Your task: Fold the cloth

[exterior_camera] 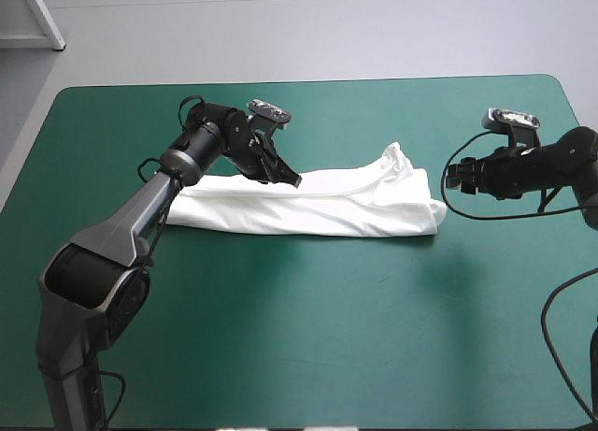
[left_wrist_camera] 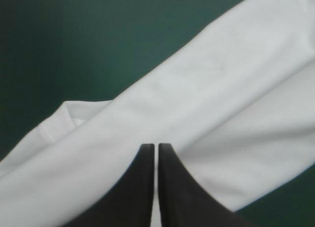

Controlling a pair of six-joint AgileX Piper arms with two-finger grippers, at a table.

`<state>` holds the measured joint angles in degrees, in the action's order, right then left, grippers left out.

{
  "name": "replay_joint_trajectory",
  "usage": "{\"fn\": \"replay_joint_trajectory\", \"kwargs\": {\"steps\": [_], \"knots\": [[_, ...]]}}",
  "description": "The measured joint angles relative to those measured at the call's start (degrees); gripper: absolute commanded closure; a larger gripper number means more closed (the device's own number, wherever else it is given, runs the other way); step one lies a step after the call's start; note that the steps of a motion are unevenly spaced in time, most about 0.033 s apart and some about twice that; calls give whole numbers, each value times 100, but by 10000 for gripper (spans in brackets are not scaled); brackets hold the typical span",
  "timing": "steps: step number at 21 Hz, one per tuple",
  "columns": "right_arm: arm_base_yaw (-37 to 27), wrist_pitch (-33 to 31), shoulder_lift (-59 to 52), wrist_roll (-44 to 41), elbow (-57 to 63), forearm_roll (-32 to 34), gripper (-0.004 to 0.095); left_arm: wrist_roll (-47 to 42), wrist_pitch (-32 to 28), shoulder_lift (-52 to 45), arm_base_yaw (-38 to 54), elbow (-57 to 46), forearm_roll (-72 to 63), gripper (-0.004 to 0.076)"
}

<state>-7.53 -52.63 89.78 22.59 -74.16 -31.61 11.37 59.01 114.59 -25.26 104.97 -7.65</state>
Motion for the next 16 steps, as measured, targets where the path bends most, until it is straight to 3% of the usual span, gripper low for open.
{"fn": "replay_joint_trajectory", "kwargs": {"steps": [6, 16], "knots": [[-11, 390, 0, 626, 845, -854, 309, -13, 31, 514, -32, 0, -161, 705], [-11, 359, 868, 761, 922, -1640, 309, -176, -20, 863, -125, -1, -54, 705]]}}
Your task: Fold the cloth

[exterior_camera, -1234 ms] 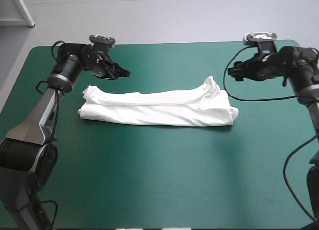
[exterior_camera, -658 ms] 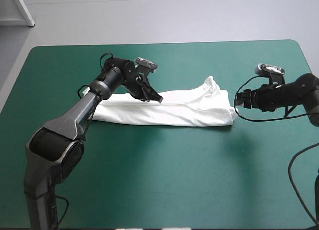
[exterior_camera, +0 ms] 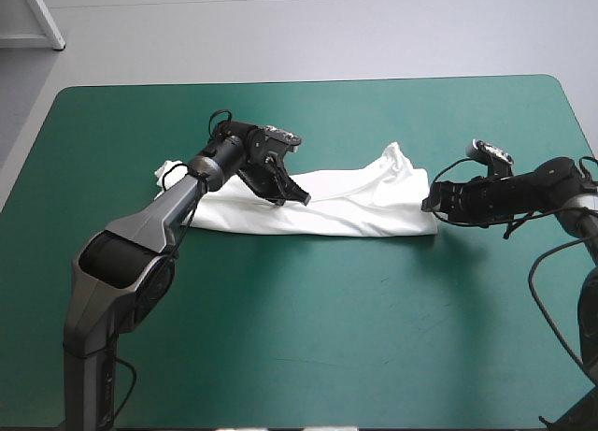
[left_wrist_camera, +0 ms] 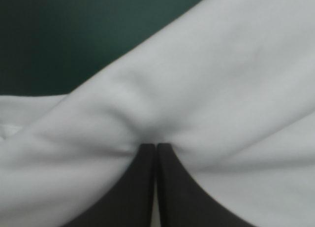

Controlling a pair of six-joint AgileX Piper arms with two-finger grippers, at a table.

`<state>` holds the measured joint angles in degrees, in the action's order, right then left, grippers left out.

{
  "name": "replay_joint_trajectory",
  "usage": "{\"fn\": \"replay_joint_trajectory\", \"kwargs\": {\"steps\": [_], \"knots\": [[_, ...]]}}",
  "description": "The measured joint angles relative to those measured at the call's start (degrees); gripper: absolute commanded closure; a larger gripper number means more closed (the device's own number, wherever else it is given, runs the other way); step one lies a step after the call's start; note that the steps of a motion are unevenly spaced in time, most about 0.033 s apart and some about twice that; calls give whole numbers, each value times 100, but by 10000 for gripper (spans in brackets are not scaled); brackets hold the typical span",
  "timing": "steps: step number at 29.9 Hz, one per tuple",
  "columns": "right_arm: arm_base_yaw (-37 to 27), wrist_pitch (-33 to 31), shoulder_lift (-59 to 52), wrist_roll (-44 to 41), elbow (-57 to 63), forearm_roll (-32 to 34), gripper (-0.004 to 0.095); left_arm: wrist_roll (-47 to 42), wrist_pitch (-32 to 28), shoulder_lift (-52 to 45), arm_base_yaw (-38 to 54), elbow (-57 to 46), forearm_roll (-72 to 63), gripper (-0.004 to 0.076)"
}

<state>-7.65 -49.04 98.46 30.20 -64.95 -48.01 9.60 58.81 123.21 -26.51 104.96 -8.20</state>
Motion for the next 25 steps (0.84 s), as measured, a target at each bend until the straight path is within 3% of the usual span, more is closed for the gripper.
{"fn": "replay_joint_trajectory", "kwargs": {"steps": [9, 13, 17, 25], "knots": [[242, -41, 499, 197, -7, -445, 335, -75, -33, -10, -195, -28, 392, 705], [600, 129, 539, 272, -27, -508, 553, -88, -45, -10, -215, -28, 432, 705], [946, 374, 580, 285, -21, -512, 892, -88, -34, -10, -215, -28, 436, 705], [1302, 533, 615, 435, -229, -474, 919, -88, -39, -10, -221, -28, 443, 705]]}}
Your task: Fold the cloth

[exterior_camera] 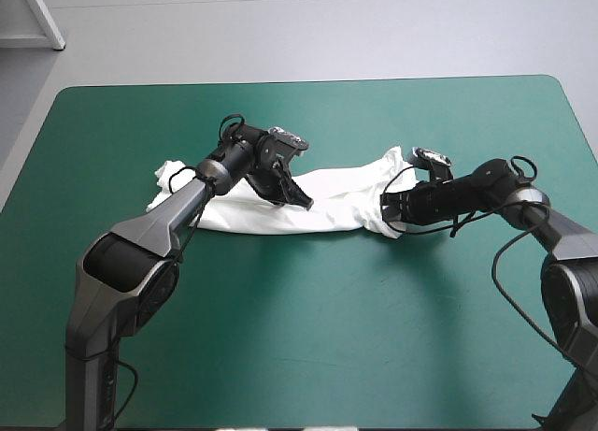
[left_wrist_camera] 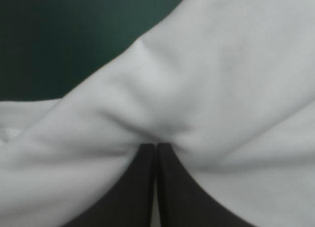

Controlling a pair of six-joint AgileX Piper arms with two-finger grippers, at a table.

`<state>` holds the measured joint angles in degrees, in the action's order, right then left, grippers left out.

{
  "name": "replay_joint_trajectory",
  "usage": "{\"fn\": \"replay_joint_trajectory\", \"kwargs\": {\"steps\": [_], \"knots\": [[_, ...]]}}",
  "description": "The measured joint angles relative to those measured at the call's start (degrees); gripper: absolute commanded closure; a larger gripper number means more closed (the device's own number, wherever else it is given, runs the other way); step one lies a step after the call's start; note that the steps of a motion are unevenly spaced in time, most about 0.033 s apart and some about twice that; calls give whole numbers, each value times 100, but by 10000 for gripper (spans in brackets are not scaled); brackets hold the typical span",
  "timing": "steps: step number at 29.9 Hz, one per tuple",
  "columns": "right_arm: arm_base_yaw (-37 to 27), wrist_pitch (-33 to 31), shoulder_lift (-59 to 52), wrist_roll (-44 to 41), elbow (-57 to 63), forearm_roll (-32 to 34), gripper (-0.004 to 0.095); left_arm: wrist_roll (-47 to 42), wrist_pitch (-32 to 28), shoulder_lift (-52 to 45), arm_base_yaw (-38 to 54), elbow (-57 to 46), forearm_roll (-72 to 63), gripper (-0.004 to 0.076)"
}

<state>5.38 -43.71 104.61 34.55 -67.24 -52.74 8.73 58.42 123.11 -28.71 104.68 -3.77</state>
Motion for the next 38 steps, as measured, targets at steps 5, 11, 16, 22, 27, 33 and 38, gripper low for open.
{"fn": "replay_joint_trajectory", "kwargs": {"steps": [5, 11, 16, 22, 27, 33, 38], "knots": [[12, -126, -214, -218, -472, 214, 919, 0, 0, 0, 0, 0, 1, 705], [54, -868, -328, -761, -1548, 397, 919, 0, 13, 6, 0, 0, 1, 705], [350, -1337, -330, -1156, -2523, 493, 920, 0, 26, 6, 0, 0, 1, 705], [737, -1516, -346, -1431, -3108, 599, 920, 0, 33, 6, 0, 0, 1, 705], [898, -1542, -350, -1574, -3137, 1105, 920, 0, -5, -43, 0, -7, -5, 705], [982, -1542, -350, -1616, -3137, 1298, 920, 0, 84, -269, -55, 3, -156, 705], [1143, -1542, -350, -1616, -3137, 1329, 920, -6, 585, -862, -80, 315, 506, 705]]}}
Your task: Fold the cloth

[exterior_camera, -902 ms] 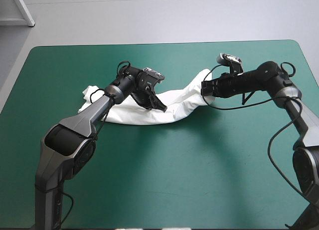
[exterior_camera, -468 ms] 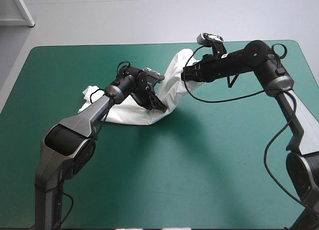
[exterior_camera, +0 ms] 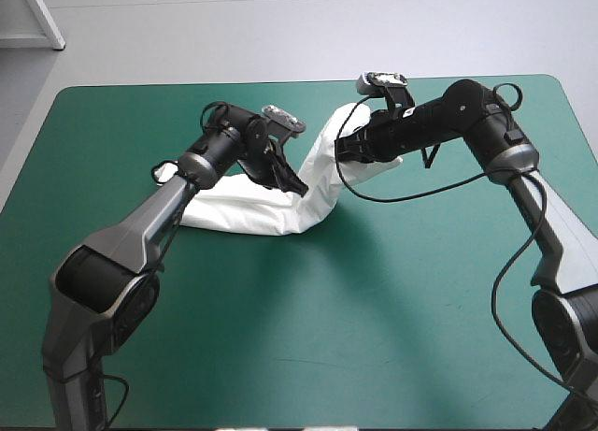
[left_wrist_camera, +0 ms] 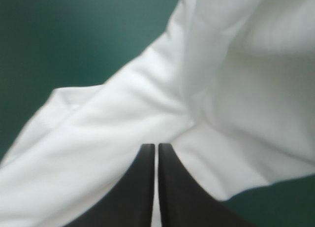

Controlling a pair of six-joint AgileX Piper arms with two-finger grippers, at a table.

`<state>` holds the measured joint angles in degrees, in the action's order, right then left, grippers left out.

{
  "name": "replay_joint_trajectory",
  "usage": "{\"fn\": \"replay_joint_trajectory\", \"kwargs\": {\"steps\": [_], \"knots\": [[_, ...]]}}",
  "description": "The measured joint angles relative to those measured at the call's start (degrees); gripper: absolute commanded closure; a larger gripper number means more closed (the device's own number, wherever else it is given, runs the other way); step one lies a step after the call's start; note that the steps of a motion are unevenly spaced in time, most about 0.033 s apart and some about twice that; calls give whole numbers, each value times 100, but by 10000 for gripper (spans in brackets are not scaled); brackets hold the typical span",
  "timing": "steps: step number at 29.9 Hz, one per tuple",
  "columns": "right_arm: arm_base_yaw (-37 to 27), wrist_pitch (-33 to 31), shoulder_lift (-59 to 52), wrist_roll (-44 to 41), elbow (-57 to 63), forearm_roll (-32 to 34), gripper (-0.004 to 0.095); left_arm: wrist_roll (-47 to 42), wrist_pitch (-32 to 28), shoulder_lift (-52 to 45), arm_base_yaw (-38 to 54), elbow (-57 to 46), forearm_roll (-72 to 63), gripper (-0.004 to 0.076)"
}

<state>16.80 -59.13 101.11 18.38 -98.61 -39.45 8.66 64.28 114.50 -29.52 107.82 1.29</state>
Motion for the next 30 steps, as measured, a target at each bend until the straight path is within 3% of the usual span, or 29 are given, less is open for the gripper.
{"fn": "replay_joint_trajectory", "kwargs": {"steps": [7, 13, 25, 28, 30], "knots": [[406, 70, 0, 5, -2, 6, 919, -316, 650, -1050, 16, 100, 1339, 705], [867, 387, 97, -83, -141, 17, 920, -298, 701, -1863, 563, -311, 877, 704], [1961, 440, 2176, -188, -2477, -634, 917, -55, 701, -3929, 2451, -2295, 760, 705], [2184, 515, 2883, -188, -3328, -869, 808, -44, 706, -4430, 2612, -2692, 764, 705], [2269, 547, 3375, -188, -3909, -1137, 611, -44, 706, -4721, 2645, -2939, 743, 705]]}}
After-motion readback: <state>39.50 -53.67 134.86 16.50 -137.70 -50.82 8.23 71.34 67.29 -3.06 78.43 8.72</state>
